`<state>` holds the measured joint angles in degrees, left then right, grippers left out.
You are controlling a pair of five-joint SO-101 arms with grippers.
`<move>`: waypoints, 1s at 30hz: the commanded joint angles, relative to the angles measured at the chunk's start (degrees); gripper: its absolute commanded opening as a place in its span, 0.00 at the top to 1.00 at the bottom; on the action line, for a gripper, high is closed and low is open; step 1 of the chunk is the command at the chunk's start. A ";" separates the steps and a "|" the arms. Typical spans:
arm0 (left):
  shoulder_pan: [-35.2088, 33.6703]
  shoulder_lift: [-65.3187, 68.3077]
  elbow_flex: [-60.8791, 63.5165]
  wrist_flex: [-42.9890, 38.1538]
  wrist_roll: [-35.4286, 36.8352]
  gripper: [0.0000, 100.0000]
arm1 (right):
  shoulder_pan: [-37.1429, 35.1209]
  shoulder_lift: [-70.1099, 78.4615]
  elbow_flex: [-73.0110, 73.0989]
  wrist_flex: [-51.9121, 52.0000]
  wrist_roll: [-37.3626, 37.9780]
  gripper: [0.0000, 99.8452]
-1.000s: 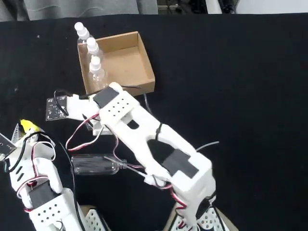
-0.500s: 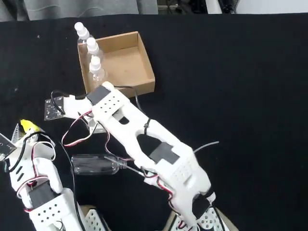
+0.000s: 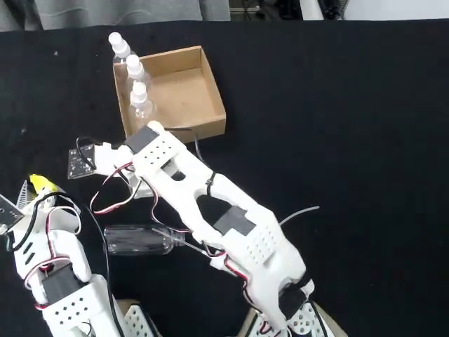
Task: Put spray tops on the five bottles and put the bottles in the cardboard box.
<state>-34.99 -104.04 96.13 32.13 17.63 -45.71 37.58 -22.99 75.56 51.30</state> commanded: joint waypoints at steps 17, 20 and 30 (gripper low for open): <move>-0.31 -0.53 1.01 -1.49 -0.79 0.97 | 3.34 -0.40 1.63 4.48 0.35 0.79; -0.22 -0.53 1.10 -1.49 -2.37 0.97 | 3.34 -0.57 1.10 5.45 0.35 0.87; -0.13 -0.53 1.10 -1.49 -3.87 0.97 | 3.34 -0.84 -2.59 12.84 0.09 0.88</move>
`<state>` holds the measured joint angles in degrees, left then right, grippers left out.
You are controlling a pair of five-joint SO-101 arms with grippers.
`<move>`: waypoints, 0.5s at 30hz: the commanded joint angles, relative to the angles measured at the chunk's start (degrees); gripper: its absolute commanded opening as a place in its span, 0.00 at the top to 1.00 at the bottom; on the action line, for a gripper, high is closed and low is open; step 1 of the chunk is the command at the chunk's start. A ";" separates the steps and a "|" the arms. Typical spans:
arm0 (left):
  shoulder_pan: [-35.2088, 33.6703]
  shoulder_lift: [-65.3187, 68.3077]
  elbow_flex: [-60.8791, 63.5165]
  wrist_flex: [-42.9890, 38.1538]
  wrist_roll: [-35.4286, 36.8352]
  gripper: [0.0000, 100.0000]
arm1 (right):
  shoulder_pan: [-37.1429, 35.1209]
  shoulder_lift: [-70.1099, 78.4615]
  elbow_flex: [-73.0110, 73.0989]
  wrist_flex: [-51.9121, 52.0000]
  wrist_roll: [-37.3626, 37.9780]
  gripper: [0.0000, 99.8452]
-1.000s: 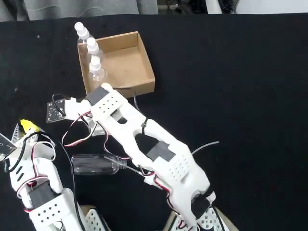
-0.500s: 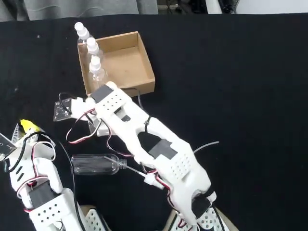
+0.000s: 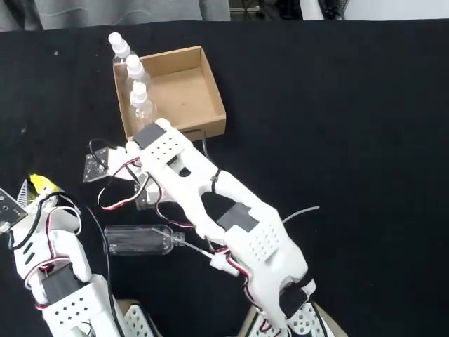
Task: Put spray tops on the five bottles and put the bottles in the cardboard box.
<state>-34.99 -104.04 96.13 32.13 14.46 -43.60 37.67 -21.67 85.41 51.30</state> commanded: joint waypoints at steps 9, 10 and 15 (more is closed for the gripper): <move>-0.13 -0.53 1.10 -1.49 -0.70 0.97 | 1.32 -0.92 -10.15 10.55 -4.04 0.88; -0.13 -0.53 1.10 -1.49 -0.70 0.97 | 1.32 -0.84 -10.24 10.55 -4.48 0.88; -0.13 -0.53 1.10 -1.49 -0.70 0.97 | 1.32 -0.84 -9.98 10.55 -6.15 0.89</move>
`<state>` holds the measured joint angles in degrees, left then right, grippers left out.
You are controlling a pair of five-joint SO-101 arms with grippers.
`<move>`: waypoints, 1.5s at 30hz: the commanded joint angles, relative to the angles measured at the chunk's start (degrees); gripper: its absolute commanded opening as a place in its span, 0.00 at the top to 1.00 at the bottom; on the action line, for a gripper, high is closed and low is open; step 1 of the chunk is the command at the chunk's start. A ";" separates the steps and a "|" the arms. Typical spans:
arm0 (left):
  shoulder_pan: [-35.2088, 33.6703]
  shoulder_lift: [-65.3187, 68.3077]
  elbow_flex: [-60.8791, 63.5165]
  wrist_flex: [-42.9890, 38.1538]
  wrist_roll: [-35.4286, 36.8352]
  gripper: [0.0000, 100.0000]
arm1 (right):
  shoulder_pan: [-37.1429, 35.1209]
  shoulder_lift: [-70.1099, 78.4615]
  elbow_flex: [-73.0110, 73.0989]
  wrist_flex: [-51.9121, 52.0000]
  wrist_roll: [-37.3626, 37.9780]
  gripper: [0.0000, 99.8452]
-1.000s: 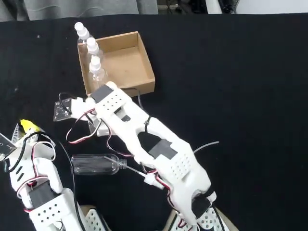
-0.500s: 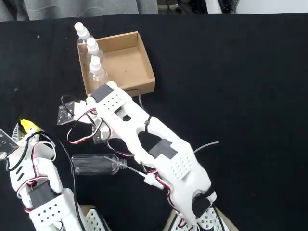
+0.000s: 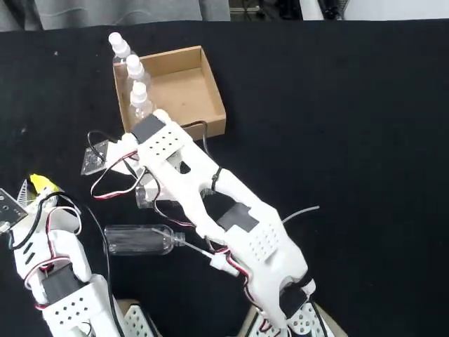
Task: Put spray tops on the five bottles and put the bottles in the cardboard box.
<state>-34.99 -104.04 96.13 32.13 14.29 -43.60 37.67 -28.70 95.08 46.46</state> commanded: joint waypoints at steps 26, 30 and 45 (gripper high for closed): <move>-0.13 -0.53 1.19 -1.49 -0.62 0.97 | 5.63 -19.91 14.46 4.66 -8.44 0.89; -0.04 -0.53 1.19 -1.49 -0.62 0.97 | 5.63 -24.31 20.00 2.73 -10.99 0.89; -0.04 -0.53 1.19 -1.49 -0.62 0.97 | 14.15 -30.37 26.33 1.67 -21.36 0.89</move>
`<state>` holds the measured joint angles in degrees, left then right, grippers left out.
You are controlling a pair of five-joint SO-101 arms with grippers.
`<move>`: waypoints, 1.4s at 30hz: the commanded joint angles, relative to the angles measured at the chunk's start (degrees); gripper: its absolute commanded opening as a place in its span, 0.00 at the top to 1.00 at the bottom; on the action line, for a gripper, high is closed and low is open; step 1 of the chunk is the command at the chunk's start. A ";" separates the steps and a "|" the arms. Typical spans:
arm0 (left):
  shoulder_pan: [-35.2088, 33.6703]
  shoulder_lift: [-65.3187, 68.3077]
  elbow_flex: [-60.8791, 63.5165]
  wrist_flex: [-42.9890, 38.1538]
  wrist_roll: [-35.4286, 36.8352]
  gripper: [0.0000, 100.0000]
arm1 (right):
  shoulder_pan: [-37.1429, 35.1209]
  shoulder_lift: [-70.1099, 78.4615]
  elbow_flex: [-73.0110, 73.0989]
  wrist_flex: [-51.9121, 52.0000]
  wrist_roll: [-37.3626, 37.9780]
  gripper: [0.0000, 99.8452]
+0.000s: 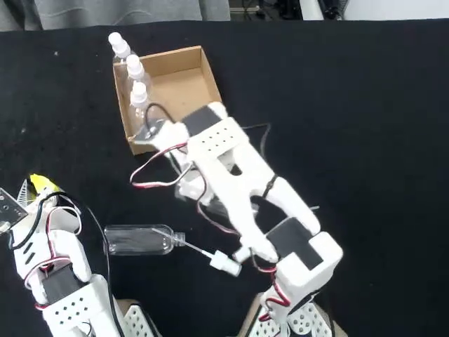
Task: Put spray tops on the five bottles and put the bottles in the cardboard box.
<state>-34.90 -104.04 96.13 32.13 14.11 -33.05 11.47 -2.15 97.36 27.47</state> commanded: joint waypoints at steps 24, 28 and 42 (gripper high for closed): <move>-0.04 -0.53 1.19 -1.49 -0.44 0.97 | 19.69 -4.09 -0.22 -5.71 -23.82 0.89; -0.04 -0.53 1.19 -1.49 -0.44 0.97 | 22.24 -4.00 -0.04 -7.38 -29.10 0.89; -0.04 -0.53 1.19 -1.49 -0.44 0.97 | 23.56 -4.00 6.90 -16.70 -54.07 0.89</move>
<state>-34.90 -104.04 96.13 32.13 14.11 -11.16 11.47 4.88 82.24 -22.29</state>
